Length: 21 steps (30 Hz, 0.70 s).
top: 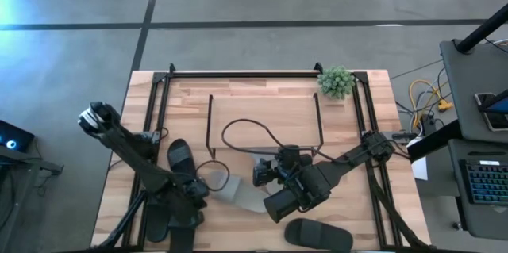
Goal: Pick and place slides into the shelf
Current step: Move the left gray slipper to the middle of the table
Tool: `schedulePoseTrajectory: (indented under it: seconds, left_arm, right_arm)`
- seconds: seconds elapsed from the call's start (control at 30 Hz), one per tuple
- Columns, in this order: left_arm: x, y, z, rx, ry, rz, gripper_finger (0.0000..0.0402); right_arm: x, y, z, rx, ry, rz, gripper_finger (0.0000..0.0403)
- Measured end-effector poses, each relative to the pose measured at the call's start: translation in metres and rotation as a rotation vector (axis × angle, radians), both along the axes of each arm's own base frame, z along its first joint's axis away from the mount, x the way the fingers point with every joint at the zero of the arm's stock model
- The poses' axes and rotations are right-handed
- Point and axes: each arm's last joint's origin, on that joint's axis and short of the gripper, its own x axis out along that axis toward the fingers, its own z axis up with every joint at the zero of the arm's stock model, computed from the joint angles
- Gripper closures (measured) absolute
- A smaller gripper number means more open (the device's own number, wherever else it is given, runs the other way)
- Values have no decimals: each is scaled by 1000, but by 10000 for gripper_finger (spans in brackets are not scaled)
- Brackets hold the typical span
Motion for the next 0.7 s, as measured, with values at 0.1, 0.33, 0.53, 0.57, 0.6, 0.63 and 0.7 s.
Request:
schedulePoseTrajectory:
  seconds: [0.1,0.33,0.53,0.57,0.6,0.63,0.7]
  left_arm:
    - [10,-2,-5,42,-14,50,401]
    - [37,7,-16,155,-40,125,401]
    - [58,19,-16,254,-74,159,401]
    - [61,23,-15,268,-88,184,402]
    - [64,26,-14,282,-99,207,401]
    - [67,31,-13,293,-108,228,402]
    - [72,39,-12,315,-112,246,402]
  right_arm:
    - [0,0,0,9,11,7,168]
    - [0,1,0,15,15,9,168]
    - [-1,1,-1,19,11,7,168]
    - [-1,2,-1,21,9,6,168]
    - [-1,2,-1,23,6,4,168]
    - [-1,2,-1,25,3,1,168]
    - [-1,3,-1,31,-3,-5,168]
